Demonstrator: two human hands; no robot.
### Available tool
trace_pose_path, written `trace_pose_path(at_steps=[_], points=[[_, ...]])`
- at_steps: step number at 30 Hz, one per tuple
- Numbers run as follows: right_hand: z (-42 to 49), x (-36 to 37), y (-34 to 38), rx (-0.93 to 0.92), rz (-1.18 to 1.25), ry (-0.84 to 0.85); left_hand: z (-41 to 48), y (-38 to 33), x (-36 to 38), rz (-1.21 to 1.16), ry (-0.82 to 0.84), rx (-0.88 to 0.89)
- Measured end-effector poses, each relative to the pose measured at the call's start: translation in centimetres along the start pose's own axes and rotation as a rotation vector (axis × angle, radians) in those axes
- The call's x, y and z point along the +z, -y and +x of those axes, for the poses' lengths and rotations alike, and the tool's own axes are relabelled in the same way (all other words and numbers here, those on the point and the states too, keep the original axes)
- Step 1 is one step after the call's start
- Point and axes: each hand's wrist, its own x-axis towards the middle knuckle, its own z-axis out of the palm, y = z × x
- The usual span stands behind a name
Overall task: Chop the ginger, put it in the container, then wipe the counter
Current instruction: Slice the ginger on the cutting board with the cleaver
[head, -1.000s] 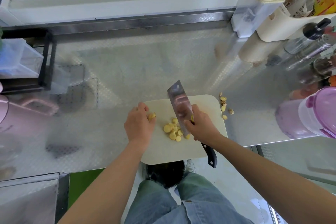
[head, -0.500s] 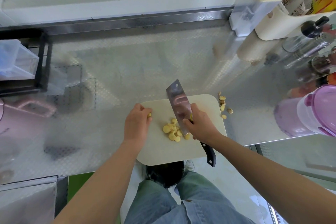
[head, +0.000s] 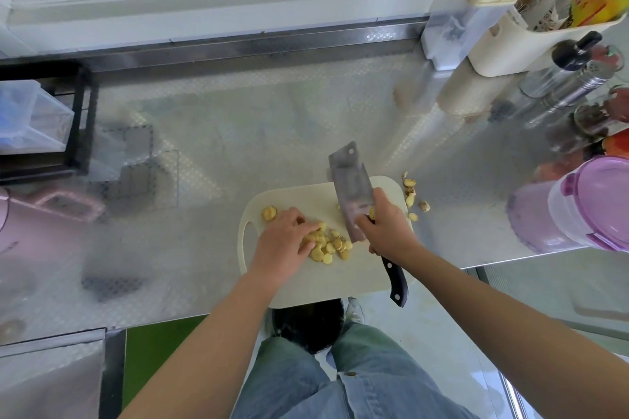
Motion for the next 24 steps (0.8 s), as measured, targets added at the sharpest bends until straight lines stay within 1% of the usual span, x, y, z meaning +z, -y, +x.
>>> trace_pose_path(at_steps=[3, 6, 8, 10, 11, 12, 14, 16, 18, 21, 24], points=[[0.3, -1.2, -1.0, 0.066, 0.077, -0.056, 0.2, -0.3, 0.1, -0.008, -0.006, -0.066], [0.6, -2.8, -2.1, 0.17, 0.253, -0.09, 0.2, -0.4, 0.0, -0.048, -0.019, -0.112], [0.6, -3.9, -2.9, 0.211, 0.365, -0.117, 0.2, -0.6, 0.0, -0.196, -0.101, -0.188], [0.5, -4.7, -4.0, 0.258, 0.433, -0.13, 0.4, -1.1, -0.3, -0.359, -0.216, -0.313], [0.4, -4.9, -4.5, 0.274, 0.414, -0.133, 0.5, -1.3, -0.4, -0.401, -0.261, -0.364], [0.4, -5.0, -5.2, 0.282, 0.346, -0.136, 0.7, -1.6, -0.5, -0.418, -0.282, -0.397], [0.0, -4.7, -6.3, 0.258, 0.149, -0.151, 1.1, -2.1, -0.4, -0.439, -0.274, -0.426], [-0.8, -4.1, -6.9, 0.182, -0.051, -0.167, 1.3, -2.5, -0.1, -0.45, -0.252, -0.441], [-1.6, -3.2, -6.9, 0.113, -0.195, -0.166, 1.3, -2.8, 0.2, -0.443, -0.234, -0.452], [-2.5, -1.5, -6.0, -0.015, -0.306, -0.167, 1.0, -2.9, 0.5, -0.442, -0.229, -0.476], [-3.0, 0.3, -4.6, -0.14, -0.408, -0.124, 0.4, -2.5, 0.7, -0.479, -0.234, -0.524]])
